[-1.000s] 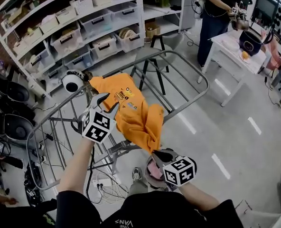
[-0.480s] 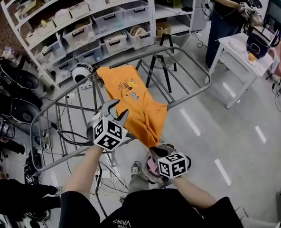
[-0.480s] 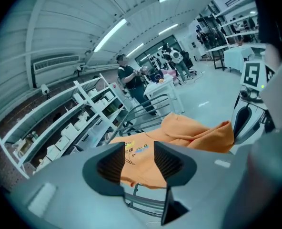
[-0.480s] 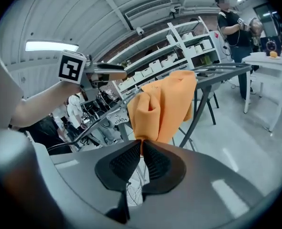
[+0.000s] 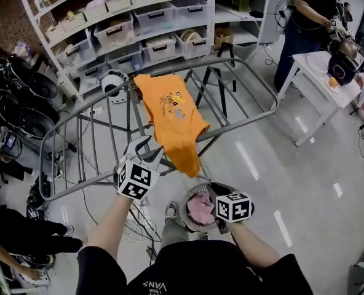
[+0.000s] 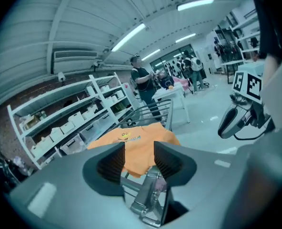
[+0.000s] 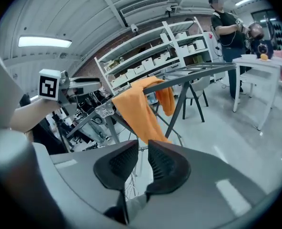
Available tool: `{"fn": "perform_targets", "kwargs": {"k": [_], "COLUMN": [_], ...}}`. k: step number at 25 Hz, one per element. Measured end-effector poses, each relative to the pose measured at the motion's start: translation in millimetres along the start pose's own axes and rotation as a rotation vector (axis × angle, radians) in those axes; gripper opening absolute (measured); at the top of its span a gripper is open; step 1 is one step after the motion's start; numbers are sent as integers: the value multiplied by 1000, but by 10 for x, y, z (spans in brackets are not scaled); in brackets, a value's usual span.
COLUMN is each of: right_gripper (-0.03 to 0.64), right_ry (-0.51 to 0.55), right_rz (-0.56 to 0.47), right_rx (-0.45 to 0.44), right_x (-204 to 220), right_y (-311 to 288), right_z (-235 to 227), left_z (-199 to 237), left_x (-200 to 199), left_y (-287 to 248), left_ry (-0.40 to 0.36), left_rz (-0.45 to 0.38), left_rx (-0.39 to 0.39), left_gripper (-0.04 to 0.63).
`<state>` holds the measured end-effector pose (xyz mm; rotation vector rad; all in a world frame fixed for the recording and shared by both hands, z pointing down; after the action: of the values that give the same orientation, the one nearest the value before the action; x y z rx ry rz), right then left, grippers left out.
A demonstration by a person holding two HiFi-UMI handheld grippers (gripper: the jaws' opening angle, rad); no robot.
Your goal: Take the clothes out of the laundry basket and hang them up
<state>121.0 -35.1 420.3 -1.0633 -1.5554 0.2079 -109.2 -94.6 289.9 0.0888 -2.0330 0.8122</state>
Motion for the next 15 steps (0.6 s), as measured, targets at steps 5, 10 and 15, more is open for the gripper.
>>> {"fn": "perform_targets", "kwargs": {"k": [5,10,15], "right_gripper": [54,54,62], "right_ry": [-16,7,35], "right_rz": [-43,-66,-75], "right_rx": [5,-7,-21], "right_x": [15,85,161], "right_y": [215,468,615], "right_z": [-158,-210,-253], "left_z": [-258,-621,-898], "left_x": [262,427,542], "left_y": [256,545,702], "left_ry": [136,222,298], "left_rz": [-46,-66,-69], "left_rx": [-78,-120,-129], "left_gripper": [163,163,163]}}
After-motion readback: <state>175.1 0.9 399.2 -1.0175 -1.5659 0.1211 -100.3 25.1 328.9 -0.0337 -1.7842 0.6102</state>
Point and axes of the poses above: the fingertips, and each gripper's own axes: y backward along the fingers, z to its left, x out of its underside, the point moved 5 cm from there along y, backward along the fingers, and after that the axes turned 9 degrees about x, right-handed, at the moved point
